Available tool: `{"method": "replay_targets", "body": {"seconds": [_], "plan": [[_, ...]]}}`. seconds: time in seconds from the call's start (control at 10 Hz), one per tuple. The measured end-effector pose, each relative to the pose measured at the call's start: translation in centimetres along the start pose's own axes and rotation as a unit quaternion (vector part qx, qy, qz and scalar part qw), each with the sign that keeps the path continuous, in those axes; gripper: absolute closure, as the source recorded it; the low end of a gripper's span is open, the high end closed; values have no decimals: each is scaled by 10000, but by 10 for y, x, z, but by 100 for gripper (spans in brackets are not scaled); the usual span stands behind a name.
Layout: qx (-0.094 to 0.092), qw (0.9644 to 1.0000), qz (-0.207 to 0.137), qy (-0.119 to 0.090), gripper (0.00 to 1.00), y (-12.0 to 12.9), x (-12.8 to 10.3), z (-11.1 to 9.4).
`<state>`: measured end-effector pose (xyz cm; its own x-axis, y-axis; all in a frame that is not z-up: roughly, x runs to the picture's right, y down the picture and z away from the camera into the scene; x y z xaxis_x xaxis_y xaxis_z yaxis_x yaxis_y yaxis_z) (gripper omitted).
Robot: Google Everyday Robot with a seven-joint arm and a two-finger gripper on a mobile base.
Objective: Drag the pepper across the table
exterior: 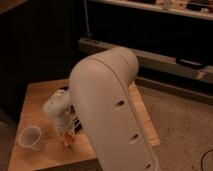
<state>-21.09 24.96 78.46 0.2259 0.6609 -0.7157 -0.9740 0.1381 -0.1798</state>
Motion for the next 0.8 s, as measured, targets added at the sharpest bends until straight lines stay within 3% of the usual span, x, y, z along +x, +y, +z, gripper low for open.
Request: {"method": "replay_targets", "body": {"seconds": [0.8], "plan": [[51,9999,102,15,66,-13,0,0]]}}
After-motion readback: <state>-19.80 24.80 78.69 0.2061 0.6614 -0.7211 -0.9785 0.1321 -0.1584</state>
